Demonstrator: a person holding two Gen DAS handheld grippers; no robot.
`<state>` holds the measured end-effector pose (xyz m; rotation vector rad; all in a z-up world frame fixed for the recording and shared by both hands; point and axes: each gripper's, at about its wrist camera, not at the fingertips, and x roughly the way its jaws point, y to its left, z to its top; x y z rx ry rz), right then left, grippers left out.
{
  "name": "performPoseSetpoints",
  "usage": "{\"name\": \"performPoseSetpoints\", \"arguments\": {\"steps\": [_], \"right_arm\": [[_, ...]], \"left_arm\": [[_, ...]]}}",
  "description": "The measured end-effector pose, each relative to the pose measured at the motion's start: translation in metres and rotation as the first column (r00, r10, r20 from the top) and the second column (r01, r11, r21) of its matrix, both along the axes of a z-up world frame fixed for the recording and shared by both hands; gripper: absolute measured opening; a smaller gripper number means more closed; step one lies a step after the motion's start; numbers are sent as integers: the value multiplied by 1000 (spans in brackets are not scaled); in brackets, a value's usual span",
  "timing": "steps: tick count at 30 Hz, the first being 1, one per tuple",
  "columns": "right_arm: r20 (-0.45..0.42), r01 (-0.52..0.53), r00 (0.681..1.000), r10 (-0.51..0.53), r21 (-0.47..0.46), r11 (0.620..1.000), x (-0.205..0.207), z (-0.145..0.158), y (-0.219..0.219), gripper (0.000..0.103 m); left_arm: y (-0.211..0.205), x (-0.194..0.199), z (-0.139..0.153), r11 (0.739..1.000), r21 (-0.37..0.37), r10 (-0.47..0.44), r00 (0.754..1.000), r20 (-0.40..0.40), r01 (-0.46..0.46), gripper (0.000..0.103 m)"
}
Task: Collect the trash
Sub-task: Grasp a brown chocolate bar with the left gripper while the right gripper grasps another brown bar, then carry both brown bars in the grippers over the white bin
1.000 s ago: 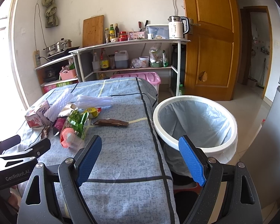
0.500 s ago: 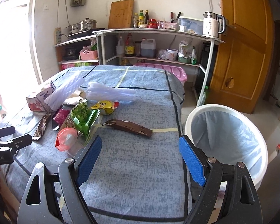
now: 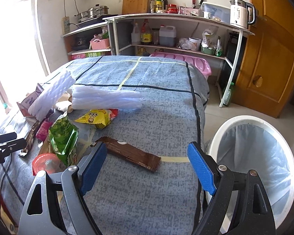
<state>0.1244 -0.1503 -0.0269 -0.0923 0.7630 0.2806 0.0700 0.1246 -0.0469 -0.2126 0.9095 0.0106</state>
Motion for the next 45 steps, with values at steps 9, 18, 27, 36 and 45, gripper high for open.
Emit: {"name": "performPoseSetpoints", "arguments": {"steps": [9,18,27,36,45], "right_arm": [[-72,-142,987,143,15,990,17,-11,14,72],[-113,-212,972,207,-34,977,16,-19,28,44],[-113,-184,978,178,-46,982,11,-18,20,27],[-107,-133,986,131,-10,991,7,-14,12,18],[-78,-108,991,113,64,992,-6,0,2,16]], "left_arm": [[-10,11,-6,998,67,-17,1000,-22,19,79],[-17,12,-7,995,93,-28,999,-16,29,75],[-10,13,-4,997,77,-11,1000,2,10,35],[0,11,-5,1000,29,-4,1000,17,4,20],[-6,-2,1,999,26,-29,999,39,28,20]]}}
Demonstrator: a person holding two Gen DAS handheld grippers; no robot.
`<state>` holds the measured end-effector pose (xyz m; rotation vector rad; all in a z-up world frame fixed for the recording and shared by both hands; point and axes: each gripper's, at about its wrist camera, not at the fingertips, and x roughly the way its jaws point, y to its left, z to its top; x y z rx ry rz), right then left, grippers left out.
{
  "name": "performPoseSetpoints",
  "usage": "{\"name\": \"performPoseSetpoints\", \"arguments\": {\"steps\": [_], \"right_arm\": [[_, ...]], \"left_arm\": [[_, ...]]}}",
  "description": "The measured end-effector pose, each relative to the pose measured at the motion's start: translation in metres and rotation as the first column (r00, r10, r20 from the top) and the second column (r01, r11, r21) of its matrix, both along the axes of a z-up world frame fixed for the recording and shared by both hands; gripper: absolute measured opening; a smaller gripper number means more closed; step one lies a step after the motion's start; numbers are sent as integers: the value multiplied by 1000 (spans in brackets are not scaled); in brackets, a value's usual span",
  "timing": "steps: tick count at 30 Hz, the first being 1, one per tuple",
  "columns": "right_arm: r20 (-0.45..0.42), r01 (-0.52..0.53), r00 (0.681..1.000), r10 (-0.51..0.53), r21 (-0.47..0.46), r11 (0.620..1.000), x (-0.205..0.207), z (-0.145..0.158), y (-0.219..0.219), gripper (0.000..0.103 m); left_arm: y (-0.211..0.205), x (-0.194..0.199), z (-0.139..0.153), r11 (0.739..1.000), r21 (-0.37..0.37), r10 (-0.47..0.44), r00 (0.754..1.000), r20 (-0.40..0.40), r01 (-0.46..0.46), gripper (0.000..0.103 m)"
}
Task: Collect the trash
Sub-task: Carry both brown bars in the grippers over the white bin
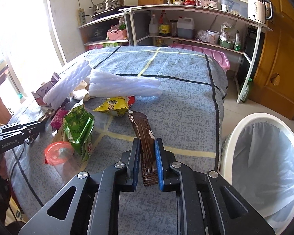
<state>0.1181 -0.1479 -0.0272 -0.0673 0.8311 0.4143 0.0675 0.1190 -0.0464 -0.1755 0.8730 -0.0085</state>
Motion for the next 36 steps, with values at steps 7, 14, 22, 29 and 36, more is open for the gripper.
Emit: {"name": "performPoseSetpoints", "arguments": {"steps": [7,14,22,29,36], "right_arm": [[33,43,998,-45,43,998,-10,17,-14,16],[74,117,990,-123,85,989,-23,38,-41,16],[105,219,968,-228,92,971,-38,54,-89,16],[101,330,936,-337,83,940,-46,57,-136,16],[55,435,898,-437,46,899,-43,43,-180,16]], "left_arm": [[-13,-15,30,999,3,-41,997,72,41,20],[-48,-15,63,991,-1,-134,981,141,135,20],[-112,3,79,956,-11,-287,945,154,292,20],[-172,19,85,912,-34,-400,903,158,410,20],[-237,39,82,856,-67,-503,855,130,513,20]]}}
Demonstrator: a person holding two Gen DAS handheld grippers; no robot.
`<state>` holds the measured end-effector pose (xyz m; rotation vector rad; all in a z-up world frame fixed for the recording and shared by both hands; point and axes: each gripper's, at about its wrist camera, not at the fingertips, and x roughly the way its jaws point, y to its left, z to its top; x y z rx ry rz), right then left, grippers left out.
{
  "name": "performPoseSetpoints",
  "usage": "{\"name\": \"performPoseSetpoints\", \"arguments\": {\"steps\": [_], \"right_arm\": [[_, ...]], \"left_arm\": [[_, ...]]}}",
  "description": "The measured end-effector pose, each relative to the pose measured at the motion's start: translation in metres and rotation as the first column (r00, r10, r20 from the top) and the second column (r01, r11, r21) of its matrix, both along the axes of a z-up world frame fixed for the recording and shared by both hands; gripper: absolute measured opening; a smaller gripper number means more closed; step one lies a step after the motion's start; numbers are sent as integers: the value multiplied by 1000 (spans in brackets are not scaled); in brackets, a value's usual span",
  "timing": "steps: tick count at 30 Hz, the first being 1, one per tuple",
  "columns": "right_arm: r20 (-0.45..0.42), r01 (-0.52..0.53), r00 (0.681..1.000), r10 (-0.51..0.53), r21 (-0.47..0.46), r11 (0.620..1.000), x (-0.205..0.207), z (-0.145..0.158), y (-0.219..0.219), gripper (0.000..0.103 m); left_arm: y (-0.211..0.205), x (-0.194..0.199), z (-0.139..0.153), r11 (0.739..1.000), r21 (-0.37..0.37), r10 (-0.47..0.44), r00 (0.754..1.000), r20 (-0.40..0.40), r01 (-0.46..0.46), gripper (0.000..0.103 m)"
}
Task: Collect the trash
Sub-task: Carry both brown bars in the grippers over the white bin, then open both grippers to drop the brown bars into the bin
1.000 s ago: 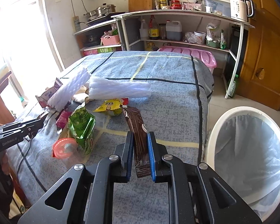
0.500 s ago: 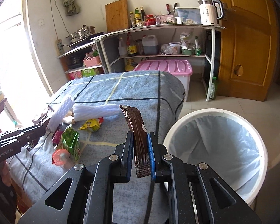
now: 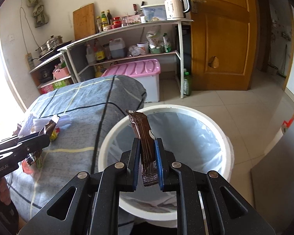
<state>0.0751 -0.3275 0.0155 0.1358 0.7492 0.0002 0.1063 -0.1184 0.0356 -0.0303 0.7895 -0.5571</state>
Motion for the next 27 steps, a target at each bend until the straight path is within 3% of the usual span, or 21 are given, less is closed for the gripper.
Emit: {"name": "performPoseSetpoints", "arguments": {"steps": [5,18,21,23,27], "right_arm": [[-50,47,998,-47,-15,999,10,-15,-22,16],[-133,98,986,-102,-37,994,30,-46,-46,17],[-139,106,984,-112,-50,993,31,-49,-46,20],[-144,110,983,-115,-47,993,31,-51,-48,31],[-140,119,982,-124,-39,992,29,-50,-49,36]], "left_arm": [[-37,9,-13,998,3,-60,997,-47,60,20],[-89,25,-46,993,47,-99,985,-141,107,21],[-92,28,-53,992,73,-89,985,-150,101,32],[-90,31,-56,993,64,-82,982,-169,94,41],[-85,30,-55,994,64,-75,984,-164,87,44]]}}
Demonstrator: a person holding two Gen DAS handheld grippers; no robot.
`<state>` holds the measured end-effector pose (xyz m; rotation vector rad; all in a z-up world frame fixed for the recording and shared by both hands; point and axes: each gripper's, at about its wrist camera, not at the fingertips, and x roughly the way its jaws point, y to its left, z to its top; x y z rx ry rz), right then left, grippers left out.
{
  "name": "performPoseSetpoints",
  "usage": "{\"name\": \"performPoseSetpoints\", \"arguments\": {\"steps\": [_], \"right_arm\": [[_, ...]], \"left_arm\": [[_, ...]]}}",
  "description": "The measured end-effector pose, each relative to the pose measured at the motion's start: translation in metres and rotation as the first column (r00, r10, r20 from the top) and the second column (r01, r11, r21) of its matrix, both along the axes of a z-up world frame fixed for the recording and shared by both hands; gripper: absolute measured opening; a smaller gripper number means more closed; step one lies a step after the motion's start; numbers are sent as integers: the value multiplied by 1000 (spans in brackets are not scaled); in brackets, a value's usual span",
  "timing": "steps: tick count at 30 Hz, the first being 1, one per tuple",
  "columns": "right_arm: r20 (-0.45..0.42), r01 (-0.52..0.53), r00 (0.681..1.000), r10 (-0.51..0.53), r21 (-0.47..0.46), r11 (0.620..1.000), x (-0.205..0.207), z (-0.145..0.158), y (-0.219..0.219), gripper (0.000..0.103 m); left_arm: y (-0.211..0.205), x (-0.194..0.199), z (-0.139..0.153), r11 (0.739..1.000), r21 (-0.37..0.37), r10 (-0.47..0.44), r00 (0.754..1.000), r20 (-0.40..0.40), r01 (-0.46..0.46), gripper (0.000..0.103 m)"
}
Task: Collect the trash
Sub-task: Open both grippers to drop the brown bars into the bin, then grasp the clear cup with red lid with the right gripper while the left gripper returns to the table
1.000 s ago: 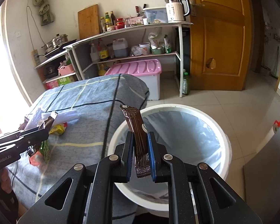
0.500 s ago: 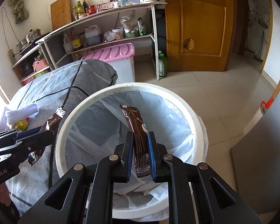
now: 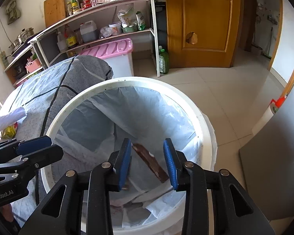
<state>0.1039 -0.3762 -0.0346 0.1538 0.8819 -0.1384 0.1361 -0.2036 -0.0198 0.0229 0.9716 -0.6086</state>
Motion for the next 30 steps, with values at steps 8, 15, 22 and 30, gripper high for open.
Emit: {"name": "performPoseSetpoints", "arguments": {"steps": [8,15,22,30], "right_arm": [[43,-5,999,4,18,1000,-10,15,14,36],[101,-55,994,52,32,998,-19,37,46,36],[154,-150,979,138,73,986,-29,49,92,38],[161,-302,945,285,95,949,-34,44,158,40]], "left_arm": [[24,-10,10,999,-19,31,999,26,-31,51],[66,-21,27,994,-42,107,992,69,-104,57],[126,-41,45,979,-57,202,971,131,-196,62],[207,-67,43,937,-51,348,924,160,-344,66]]}}
